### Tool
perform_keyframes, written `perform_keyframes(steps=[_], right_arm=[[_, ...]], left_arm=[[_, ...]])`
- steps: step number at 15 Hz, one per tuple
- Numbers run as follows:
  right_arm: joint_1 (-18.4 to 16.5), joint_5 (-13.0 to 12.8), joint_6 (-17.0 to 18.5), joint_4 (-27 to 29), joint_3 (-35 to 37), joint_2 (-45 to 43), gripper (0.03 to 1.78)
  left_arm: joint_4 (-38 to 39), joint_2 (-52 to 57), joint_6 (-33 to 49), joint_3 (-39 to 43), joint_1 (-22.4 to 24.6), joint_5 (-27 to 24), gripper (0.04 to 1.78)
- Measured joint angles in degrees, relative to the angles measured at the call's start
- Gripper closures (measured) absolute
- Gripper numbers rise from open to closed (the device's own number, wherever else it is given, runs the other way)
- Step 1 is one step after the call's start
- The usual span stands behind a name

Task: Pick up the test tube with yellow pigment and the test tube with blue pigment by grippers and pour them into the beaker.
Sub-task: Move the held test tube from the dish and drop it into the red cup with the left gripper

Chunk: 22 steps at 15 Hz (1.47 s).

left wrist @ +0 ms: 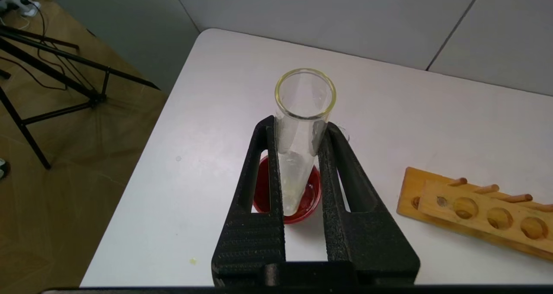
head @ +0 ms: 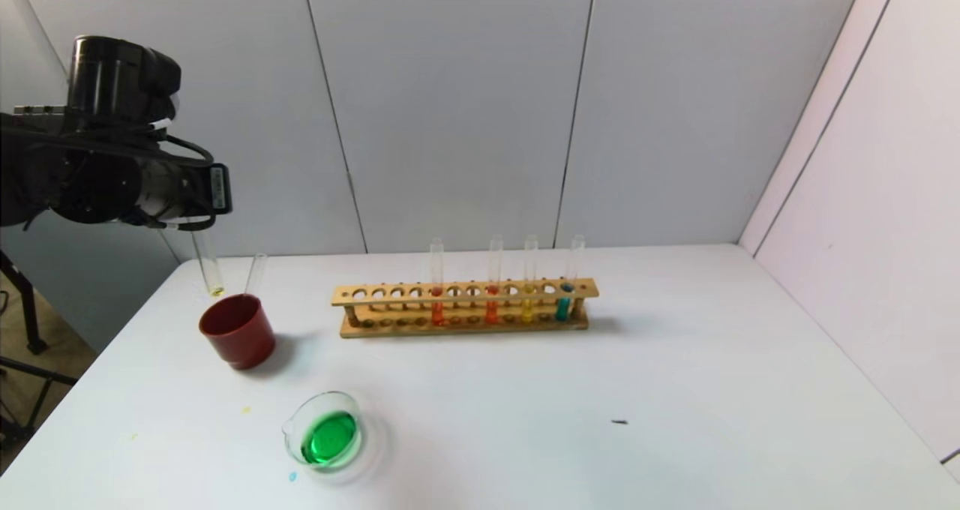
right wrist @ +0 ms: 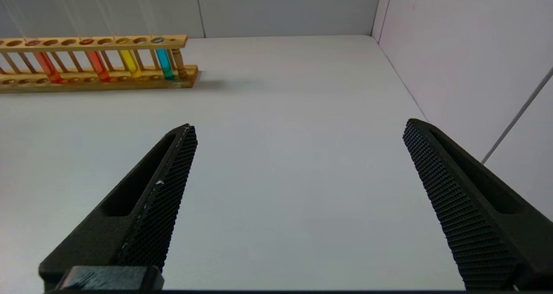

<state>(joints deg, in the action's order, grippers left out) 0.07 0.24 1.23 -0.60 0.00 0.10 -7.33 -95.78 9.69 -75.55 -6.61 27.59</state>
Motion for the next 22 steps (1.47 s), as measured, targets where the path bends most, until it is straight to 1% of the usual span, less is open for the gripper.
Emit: perform_keyframes(steps=[3, 6, 8, 14, 17, 22], right_arm=[[0.00, 0.00, -0.02, 0.00, 0.00, 0.00, 0.07], [0.00, 0.00, -0.02, 0.00, 0.00, 0.00, 0.07], [0.00, 0.00, -0.02, 0.00, 0.00, 0.00, 0.07], [0.00, -0.02, 0.00, 0.02, 0.00, 0.00, 0.07], [0.00, -0.02, -0.02, 0.00, 0.00, 0.00, 0.07], [0.00, -0.02, -0.02, 0.00, 0.00, 0.00, 0.07]], left_arm=[[0.11, -1.77, 0.00, -0.13, 3.72, -2.32, 1.52], [0.16, -3.47, 0.26, 0.61, 5.71, -3.97, 1.52], [0.26, -4.33, 0.41, 1.68, 6.25, -4.11, 1.52], [7.95, -6.34, 0.28, 5.67, 5.62, -4.22, 1.52], [8.48, -7.17, 0.34, 7.08, 4.44, -3.74, 1.52], [12.34, -7.94, 0.56, 12.15, 3.30, -3.83, 1.52]])
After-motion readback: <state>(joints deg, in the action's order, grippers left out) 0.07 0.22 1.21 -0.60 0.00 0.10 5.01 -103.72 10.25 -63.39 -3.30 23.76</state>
